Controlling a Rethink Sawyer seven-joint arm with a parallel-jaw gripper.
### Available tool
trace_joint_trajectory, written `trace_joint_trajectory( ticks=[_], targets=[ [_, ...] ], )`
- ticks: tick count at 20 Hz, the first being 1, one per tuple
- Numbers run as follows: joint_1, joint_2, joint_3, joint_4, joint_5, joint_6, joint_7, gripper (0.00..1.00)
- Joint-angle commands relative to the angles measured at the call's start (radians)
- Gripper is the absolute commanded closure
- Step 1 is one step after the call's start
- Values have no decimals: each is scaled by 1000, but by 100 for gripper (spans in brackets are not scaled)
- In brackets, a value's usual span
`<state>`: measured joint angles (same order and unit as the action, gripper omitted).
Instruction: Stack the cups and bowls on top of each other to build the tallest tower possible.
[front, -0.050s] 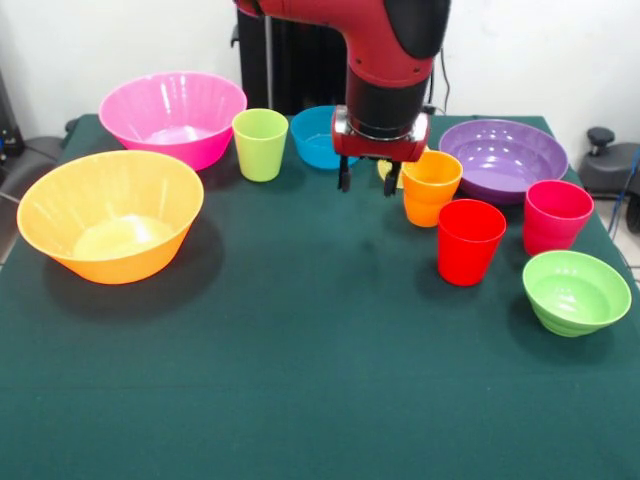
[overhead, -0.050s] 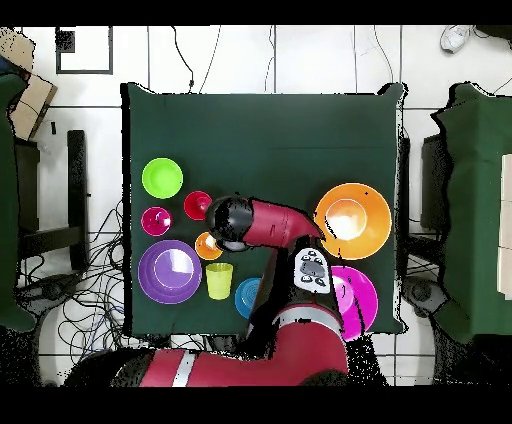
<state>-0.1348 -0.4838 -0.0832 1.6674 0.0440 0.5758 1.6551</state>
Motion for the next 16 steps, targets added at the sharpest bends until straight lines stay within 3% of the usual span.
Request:
trace_joint_trajectory(
  ticks=[1,16],
  targets=[
    [1,54,40,-105,2,107,119,0],
    [18,31,36,-86,15,121,130,0]
  ],
)
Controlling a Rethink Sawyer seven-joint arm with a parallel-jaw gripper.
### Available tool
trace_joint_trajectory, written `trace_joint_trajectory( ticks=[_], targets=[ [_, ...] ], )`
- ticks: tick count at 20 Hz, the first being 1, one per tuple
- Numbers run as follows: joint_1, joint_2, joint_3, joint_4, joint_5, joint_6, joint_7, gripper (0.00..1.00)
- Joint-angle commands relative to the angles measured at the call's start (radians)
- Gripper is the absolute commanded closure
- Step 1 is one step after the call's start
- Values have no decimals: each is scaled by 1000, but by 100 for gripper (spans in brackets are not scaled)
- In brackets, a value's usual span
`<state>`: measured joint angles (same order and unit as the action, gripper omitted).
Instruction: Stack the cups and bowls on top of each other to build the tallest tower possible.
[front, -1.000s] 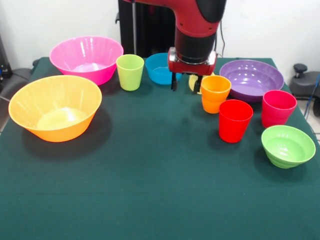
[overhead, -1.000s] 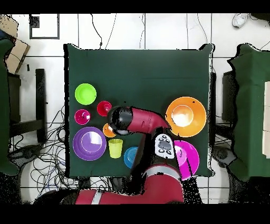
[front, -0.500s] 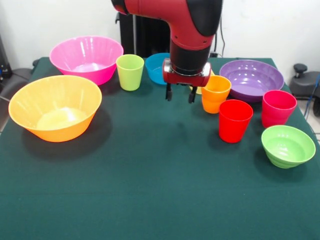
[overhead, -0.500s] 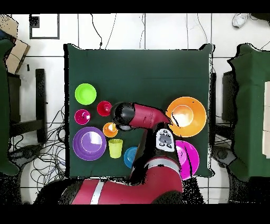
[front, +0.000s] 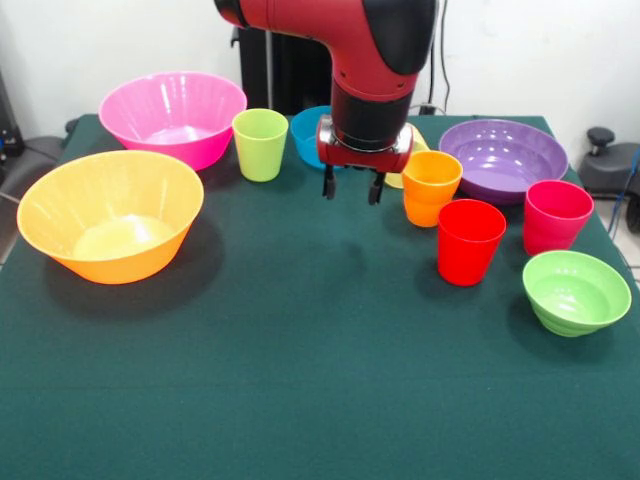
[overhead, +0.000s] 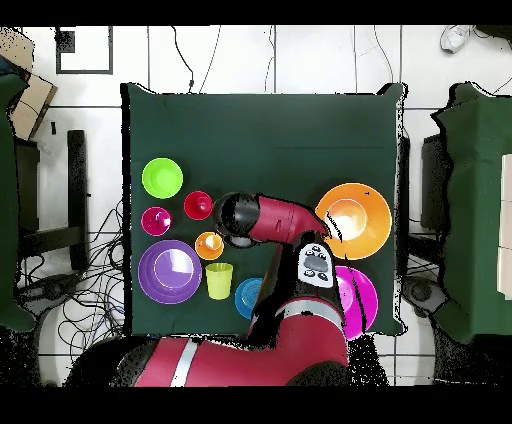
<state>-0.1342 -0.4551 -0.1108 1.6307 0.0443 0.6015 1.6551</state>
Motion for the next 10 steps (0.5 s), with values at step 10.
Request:
trace_joint_trajectory(
  ticks=[10],
  targets=[
    [28,-5,60,-28,18,94,145,0]
  ],
)
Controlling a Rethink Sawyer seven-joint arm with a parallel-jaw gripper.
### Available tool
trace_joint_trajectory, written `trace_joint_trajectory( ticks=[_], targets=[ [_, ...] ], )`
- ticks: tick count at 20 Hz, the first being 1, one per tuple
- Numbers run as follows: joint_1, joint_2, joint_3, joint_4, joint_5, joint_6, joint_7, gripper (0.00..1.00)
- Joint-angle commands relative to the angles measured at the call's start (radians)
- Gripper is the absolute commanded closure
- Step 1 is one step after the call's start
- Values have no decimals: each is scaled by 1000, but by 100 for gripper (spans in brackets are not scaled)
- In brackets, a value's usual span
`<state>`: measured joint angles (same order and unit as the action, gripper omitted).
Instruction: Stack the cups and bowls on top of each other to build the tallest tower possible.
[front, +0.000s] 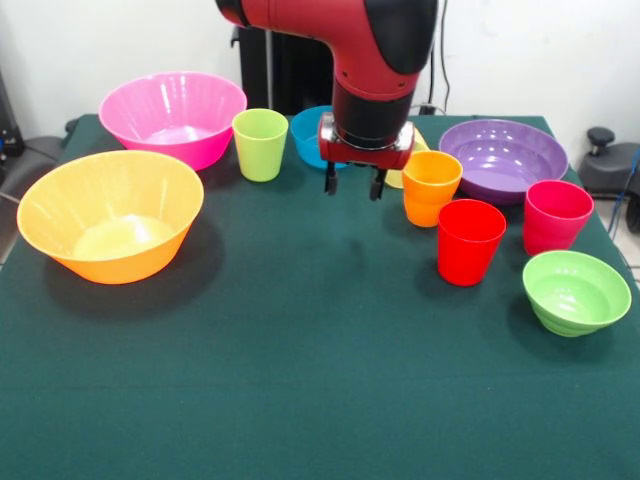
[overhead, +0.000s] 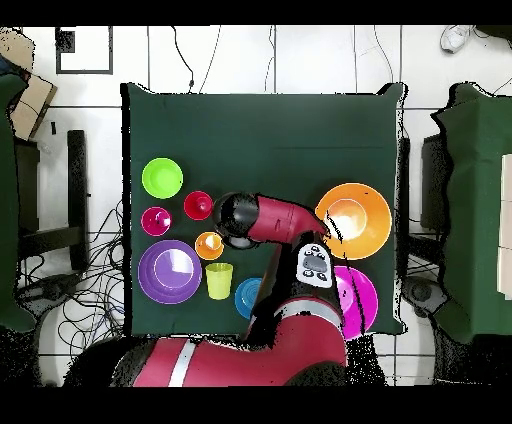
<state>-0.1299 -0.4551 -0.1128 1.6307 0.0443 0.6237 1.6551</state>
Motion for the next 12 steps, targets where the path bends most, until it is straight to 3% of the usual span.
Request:
trace_joint_trajectory(
  ticks=[1,12],
  targets=[
    [27,-6,61,-29,19,74,147,0],
    [61,-2,49,-45,42,94,179,0]
  ],
)
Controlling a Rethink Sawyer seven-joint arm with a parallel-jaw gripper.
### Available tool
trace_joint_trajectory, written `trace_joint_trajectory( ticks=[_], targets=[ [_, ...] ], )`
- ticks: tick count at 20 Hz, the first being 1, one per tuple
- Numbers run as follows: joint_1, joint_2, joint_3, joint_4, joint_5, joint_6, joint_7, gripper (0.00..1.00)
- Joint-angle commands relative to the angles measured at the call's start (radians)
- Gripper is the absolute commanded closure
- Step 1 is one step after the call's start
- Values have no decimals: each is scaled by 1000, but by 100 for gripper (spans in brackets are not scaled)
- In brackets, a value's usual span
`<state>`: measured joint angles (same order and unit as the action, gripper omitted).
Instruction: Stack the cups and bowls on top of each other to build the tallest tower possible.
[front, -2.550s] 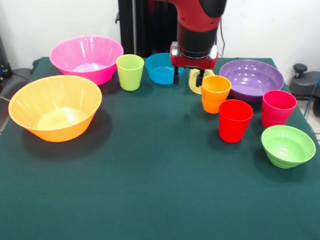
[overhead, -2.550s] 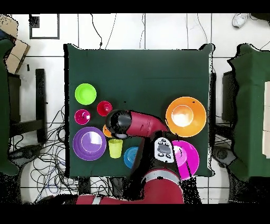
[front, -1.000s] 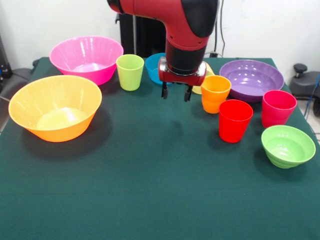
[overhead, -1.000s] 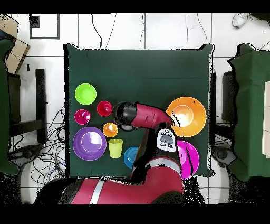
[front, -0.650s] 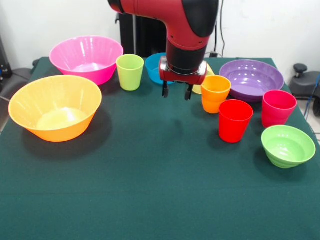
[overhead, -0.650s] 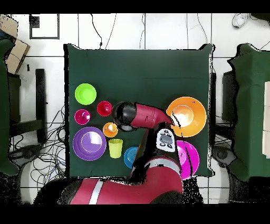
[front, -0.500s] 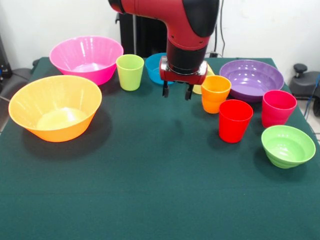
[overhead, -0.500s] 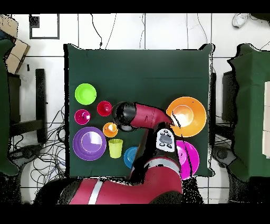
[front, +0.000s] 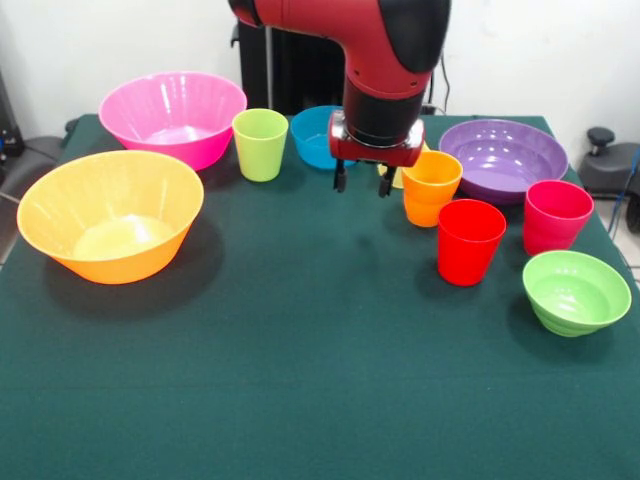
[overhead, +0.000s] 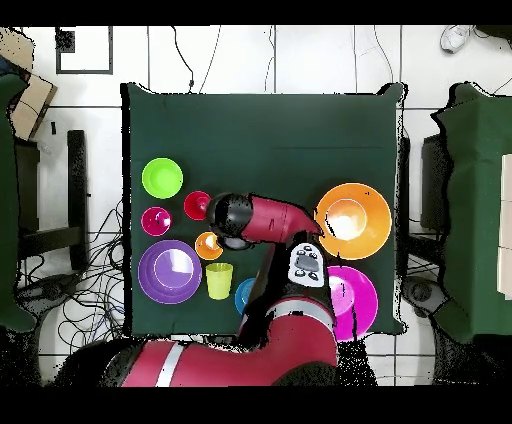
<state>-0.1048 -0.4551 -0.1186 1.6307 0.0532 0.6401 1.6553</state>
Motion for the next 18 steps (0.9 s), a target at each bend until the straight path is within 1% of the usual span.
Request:
trace_joint_trajectory(
  ticks=[1,7,18],
  targets=[
    [41,-2,54,-43,35,78,183,0],
    [71,-7,48,-39,54,86,211,0],
    [132,-12,55,-63,80,115,270,0]
  ],
)
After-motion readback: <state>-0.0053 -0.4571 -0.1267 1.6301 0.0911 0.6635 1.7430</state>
